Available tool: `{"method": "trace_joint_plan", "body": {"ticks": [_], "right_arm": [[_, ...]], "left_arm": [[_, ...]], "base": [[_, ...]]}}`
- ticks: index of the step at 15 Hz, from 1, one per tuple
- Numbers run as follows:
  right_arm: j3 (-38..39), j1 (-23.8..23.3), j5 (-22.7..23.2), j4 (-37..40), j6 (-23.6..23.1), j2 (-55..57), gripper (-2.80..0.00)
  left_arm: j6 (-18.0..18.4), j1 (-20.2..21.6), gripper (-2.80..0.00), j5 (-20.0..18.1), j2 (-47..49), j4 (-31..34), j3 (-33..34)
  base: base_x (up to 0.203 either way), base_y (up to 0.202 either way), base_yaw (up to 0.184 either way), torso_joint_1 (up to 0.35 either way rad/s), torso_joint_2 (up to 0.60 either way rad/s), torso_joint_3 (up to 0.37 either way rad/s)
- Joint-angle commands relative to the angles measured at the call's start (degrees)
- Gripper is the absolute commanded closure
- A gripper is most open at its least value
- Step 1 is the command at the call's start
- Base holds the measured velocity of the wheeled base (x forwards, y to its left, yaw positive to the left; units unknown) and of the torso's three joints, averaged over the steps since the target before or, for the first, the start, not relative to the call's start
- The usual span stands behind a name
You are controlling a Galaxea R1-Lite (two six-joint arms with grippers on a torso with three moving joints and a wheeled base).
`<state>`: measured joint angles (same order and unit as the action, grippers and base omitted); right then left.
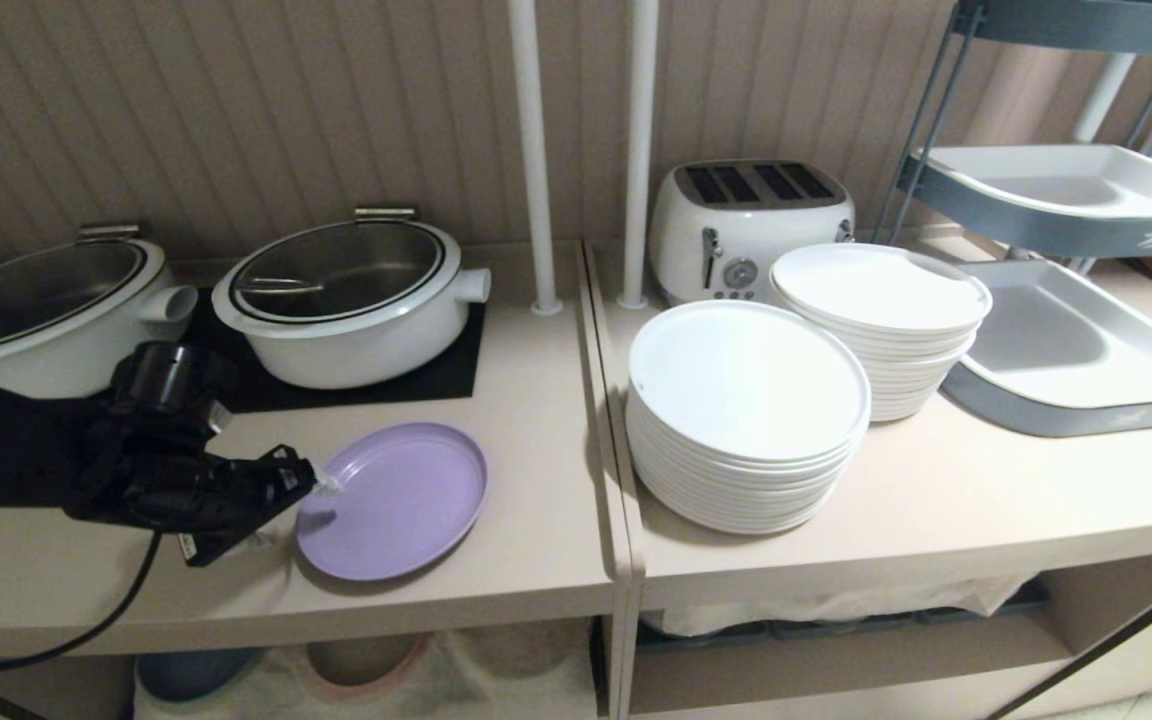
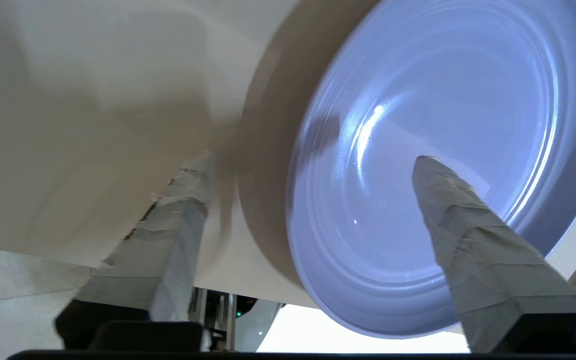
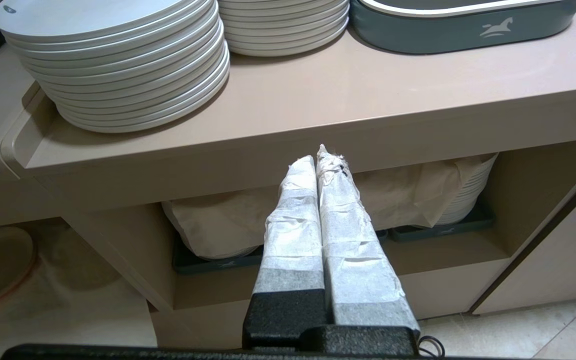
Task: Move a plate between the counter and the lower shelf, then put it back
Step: Put the plate
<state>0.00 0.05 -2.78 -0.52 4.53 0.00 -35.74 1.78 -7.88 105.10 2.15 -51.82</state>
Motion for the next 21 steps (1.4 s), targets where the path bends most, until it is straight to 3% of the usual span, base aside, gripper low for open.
{"method": "trace_joint_plan", "body": {"ticks": [1,21], "right_arm": [[0.0,0.02,-0.03,-0.05,0.04,0.0,0.0],[0.0,-0.01,-0.03,-0.08,0.04,0.0,0.0]], "left_arm": [[-0.2,0.07,-2.8,0.05,-0.54,0.05,-0.03],[0.15,-0.02,-2.8,0.14,-9.31,0.14,4.46]], "base": [[0.0,0.0,0.0,0.0,0.0,0.0],[0.0,0.0,0.0,0.0,0.0,0.0]]}}
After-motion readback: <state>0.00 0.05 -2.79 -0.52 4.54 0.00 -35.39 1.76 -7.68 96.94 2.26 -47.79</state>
